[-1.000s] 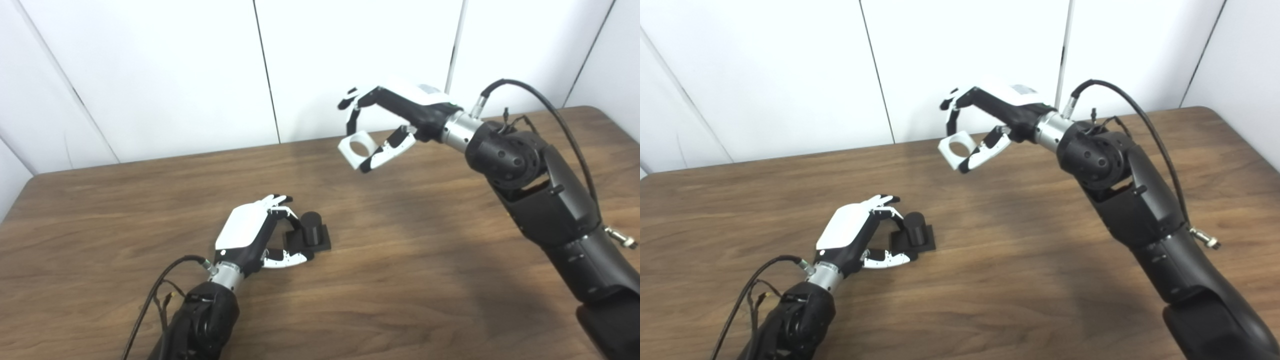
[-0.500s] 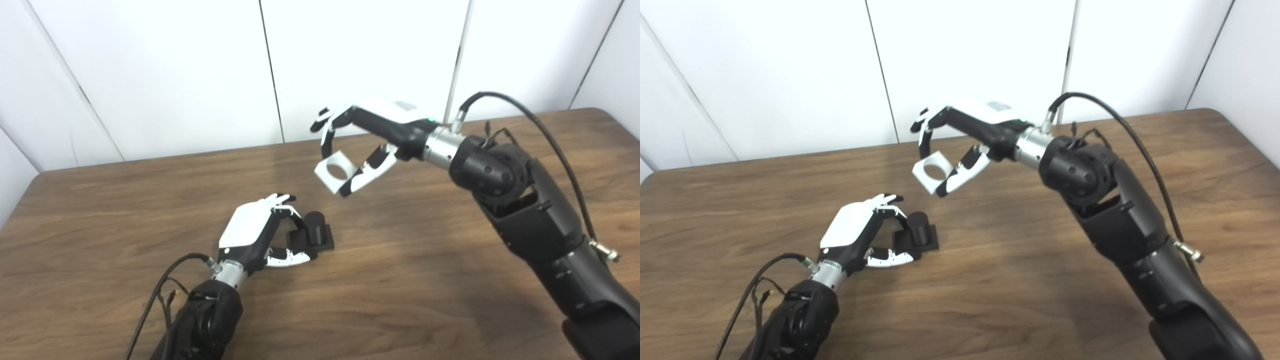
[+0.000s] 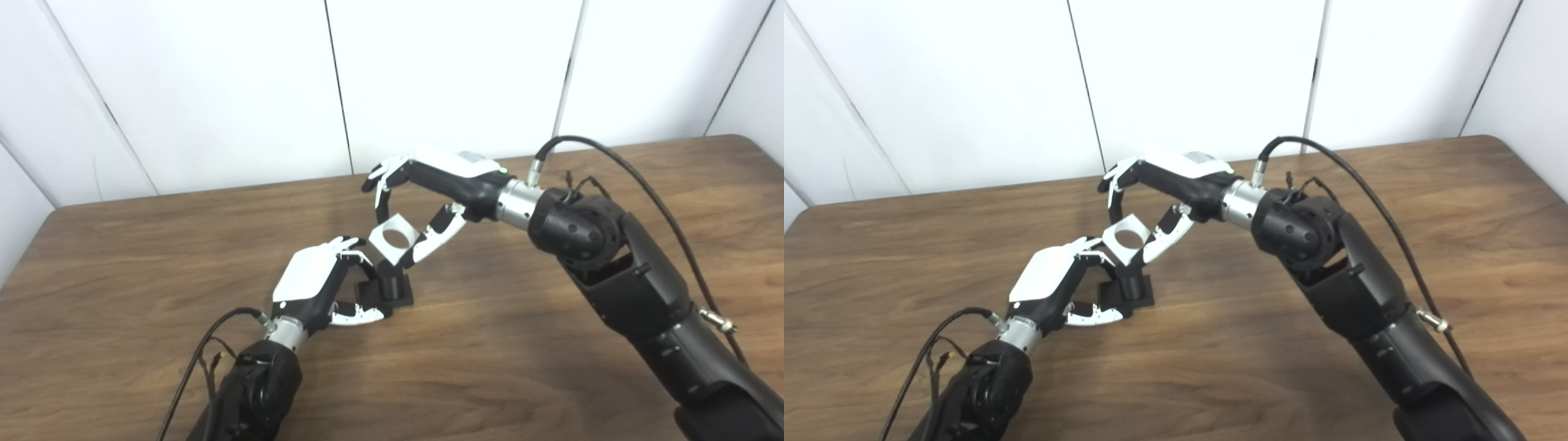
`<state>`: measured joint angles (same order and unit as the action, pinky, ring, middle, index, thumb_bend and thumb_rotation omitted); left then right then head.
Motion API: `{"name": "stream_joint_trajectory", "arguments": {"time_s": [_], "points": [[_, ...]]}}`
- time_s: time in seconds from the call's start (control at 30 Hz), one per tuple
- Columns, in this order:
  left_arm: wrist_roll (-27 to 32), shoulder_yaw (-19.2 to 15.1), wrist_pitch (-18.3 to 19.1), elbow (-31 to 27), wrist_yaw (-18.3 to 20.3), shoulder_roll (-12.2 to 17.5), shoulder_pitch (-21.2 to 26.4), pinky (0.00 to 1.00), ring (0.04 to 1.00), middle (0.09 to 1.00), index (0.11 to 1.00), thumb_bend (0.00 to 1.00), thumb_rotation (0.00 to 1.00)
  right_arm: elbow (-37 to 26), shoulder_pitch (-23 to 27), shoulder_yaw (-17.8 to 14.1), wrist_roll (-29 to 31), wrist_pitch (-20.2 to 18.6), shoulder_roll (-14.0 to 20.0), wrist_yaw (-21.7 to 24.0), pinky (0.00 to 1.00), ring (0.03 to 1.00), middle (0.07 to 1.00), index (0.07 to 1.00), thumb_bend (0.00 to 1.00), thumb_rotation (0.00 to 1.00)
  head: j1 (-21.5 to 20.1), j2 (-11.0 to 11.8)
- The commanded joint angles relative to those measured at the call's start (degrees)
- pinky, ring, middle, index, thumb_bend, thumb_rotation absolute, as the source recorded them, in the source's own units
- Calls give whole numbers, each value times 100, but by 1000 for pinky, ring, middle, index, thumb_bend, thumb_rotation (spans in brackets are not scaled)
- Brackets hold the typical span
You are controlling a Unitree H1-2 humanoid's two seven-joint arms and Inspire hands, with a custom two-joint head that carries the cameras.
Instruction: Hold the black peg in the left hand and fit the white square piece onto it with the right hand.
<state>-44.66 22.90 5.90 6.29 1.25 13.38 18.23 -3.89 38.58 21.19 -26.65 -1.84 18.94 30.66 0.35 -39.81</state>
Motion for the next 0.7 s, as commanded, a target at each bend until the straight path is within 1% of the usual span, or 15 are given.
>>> {"name": "stream_joint_trajectory", "arguments": {"time_s": [0.0,0.13,0.33,0.47,0.67], "points": [[-268,13,228,63,77,81,56,924,937,895,554,805,282,-31,195,-18,-20,-5,-50,-45,905,890,802,479,519,142,14,-7],[-291,26,251,34,98,83,49,927,939,897,557,797,287,82,176,31,-77,44,-88,-52,940,892,803,479,520,140,58,-20],[-321,30,256,33,95,70,54,919,938,896,556,804,287,207,195,87,-164,122,-112,-76,952,890,807,479,520,140,79,-32],[-317,27,228,47,70,69,55,921,937,894,556,805,295,286,212,87,-160,137,-131,-85,979,891,807,479,520,140,79,-32],[-330,25,248,9,73,69,38,920,935,892,553,806,292,455,264,58,-143,310,-120,-155,958,888,805,479,520,141,92,-33]]}}
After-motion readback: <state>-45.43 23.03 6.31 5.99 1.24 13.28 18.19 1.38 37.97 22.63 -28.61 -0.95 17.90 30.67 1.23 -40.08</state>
